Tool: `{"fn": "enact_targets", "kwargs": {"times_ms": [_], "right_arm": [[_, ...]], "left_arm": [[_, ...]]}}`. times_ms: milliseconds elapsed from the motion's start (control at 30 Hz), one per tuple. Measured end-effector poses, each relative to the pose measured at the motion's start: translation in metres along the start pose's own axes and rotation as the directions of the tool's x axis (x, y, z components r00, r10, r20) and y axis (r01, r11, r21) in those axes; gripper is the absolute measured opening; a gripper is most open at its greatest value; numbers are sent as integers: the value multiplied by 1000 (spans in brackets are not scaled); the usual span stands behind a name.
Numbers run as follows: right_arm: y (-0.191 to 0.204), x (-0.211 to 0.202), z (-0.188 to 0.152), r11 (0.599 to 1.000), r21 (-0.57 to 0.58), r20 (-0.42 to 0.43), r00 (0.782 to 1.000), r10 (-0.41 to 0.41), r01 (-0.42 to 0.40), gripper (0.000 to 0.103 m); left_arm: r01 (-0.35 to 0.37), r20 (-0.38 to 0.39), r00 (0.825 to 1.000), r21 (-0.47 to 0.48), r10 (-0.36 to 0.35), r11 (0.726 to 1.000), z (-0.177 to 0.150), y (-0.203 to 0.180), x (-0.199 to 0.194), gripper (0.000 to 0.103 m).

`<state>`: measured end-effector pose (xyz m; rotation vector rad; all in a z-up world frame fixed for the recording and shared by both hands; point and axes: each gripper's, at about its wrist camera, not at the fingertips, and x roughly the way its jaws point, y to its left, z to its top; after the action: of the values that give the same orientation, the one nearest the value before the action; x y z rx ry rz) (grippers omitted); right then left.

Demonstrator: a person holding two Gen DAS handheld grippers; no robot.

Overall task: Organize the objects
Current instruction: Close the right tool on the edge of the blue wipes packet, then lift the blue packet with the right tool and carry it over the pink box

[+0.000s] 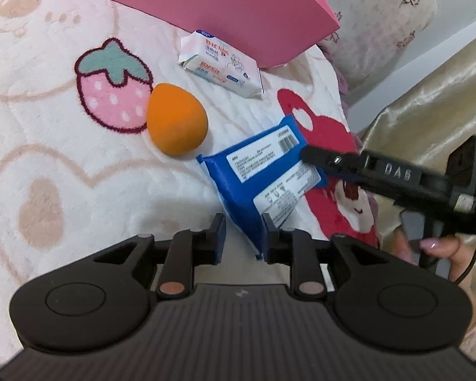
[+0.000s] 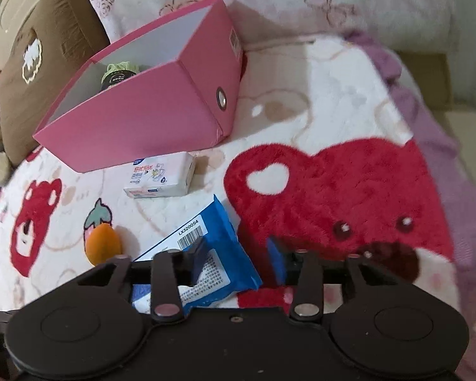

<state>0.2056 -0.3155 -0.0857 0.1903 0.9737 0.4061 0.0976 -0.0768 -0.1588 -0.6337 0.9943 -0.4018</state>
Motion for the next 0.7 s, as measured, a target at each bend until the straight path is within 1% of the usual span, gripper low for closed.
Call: {"fn": "enact_targets", "kwargs": {"times_ms": [67, 133, 167, 200, 333, 400, 500, 567, 600, 700], "right_arm": [[2, 5, -4, 1000, -7, 0, 1000, 1, -1, 59], [3, 5, -6, 1000, 1, -4, 1000, 27, -27, 54], [5, 5, -7, 999, 8, -12, 999, 41, -40, 48], [7, 4, -9, 999, 10, -19, 999, 46, -46, 47], [18, -4, -19, 999, 1, -56, 998, 40, -40, 45], [25, -11, -27, 998, 9, -78, 995, 60, -60, 45], [41, -16, -44, 997, 0, -127, 989, 82, -83, 44], [49, -17, -53, 998, -39, -140, 989, 44, -49, 45], [49, -17, -56, 999, -40, -135, 990, 31, -36, 46], [38, -17, -56, 999, 25, -120, 993, 22, -19, 46]], "left_arm": [[-1, 10, 1000, -19, 1, 1000, 4, 1, 4, 24], [2, 13, 1000, -26, -2, 1000, 7, 0, 7, 25], [12, 11, 1000, -27, -11, 1000, 8, 0, 8, 26], [22, 12, 1000, -28, -21, 999, 8, 0, 8, 29], [26, 16, 1000, -21, -26, 999, 8, 0, -2, 31], [3, 7, 1000, -4, -3, 1000, 8, 1, -9, 28], [-79, -22, 997, 66, 80, 995, 3, 1, -18, 27], [-87, -42, 995, 69, 90, 994, 1, 3, -18, 28], [-88, -44, 995, 60, 91, 994, 1, 4, -17, 28], [-96, -41, 994, 62, 99, 993, 1, 5, -16, 28]]}}
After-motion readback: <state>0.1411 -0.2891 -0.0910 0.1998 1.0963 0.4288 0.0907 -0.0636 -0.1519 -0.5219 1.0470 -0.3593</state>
